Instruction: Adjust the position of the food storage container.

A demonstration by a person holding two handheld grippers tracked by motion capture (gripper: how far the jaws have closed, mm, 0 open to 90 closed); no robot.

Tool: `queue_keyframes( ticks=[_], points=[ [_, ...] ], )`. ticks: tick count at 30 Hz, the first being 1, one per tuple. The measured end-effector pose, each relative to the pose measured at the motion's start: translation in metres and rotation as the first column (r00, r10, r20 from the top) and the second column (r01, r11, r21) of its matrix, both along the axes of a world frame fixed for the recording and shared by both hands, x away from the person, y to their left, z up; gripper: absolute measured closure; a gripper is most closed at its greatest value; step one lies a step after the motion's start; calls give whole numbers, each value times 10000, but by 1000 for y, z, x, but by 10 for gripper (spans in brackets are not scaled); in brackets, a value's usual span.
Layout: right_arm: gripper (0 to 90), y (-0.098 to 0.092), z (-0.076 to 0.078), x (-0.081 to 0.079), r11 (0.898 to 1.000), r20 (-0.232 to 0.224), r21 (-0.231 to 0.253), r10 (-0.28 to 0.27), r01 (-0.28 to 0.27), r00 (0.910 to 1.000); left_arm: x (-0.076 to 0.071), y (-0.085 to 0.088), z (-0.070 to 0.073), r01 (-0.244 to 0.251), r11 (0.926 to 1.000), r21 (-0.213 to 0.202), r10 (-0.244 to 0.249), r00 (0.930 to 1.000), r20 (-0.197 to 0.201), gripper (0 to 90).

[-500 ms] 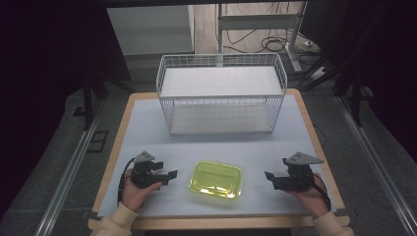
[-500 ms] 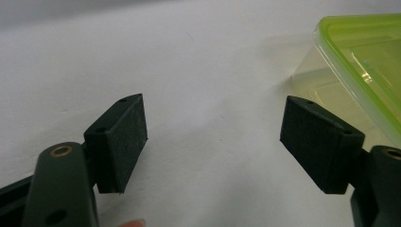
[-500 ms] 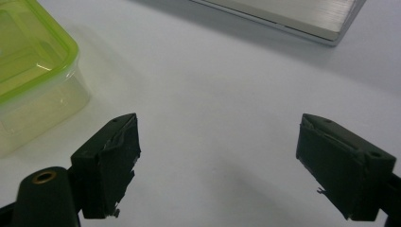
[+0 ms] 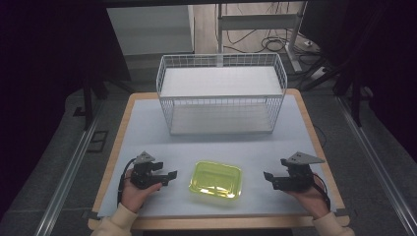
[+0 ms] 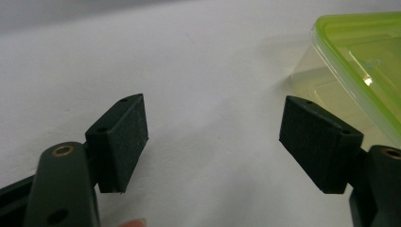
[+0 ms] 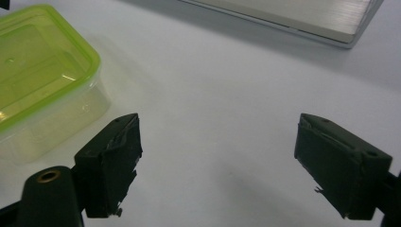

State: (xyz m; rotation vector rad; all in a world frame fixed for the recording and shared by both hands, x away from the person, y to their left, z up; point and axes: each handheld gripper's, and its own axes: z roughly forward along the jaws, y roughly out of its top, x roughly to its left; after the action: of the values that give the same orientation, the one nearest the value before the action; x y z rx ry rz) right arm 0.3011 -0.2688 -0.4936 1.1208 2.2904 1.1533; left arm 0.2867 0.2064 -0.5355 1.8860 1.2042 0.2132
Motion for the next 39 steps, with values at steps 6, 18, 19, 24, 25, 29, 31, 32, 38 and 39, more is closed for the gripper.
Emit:
queue_keyframes(
  ticks=[6, 18, 19, 24, 25, 29, 31, 32, 38, 39],
  points=[
    [239, -1, 3, -3, 10000, -74, 4, 53, -53, 10000, 3, 0, -2, 109, 9999, -14, -109, 9999, 8, 237],
    [740, -9, 10, -10, 9982, 242, -15, 603, -603, 9979, 8, -3, -4, 242, 9996, 176, -242, 9997, -19, 238],
    [776, -9, 12, -11, 9980, 254, -1, 630, -630, 9977, 7, -4, -4, 253, 9995, 165, -252, 9997, -22, 238],
    [889, -7, 15, -12, 9953, 180, 58, 961, -962, 9952, 6, -5, -3, 261, 9994, 221, -261, 9997, -5, 238],
    [892, -5, 15, -12, 9938, 165, 83, 1104, -1106, 9937, 6, -6, -3, 249, 9995, 206, -248, 9997, -35, 238],
    [894, 0, 18, -14, 9901, 118, 252, 1379, -1382, 9904, 5, -7, -4, 323, 9993, 198, -322, 9995, -61, 237],
    [894, 3, 19, -16, 9875, 125, 327, 1542, -1545, 9880, 5, -7, -3, 310, 9993, 198, -309, 9995, -59, 237],
    [894, 3, 19, -16, 9875, 125, 327, 1542, -1545, 9880, 5, -7, -3, 293, 9994, 200, -292, 9996, -63, 237],
    [894, 16, 27, -26, 9746, 263, 571, 2154, -2166, 9762, 4, -7, -3, 254, 9993, 264, -252, 9997, -63, 237],
    [894, 19, 28, -28, 9716, 276, 613, 2272, -2285, 9735, 4, -7, -3, 264, 9992, 290, -262, 9996, -65, 237]
  ],
)
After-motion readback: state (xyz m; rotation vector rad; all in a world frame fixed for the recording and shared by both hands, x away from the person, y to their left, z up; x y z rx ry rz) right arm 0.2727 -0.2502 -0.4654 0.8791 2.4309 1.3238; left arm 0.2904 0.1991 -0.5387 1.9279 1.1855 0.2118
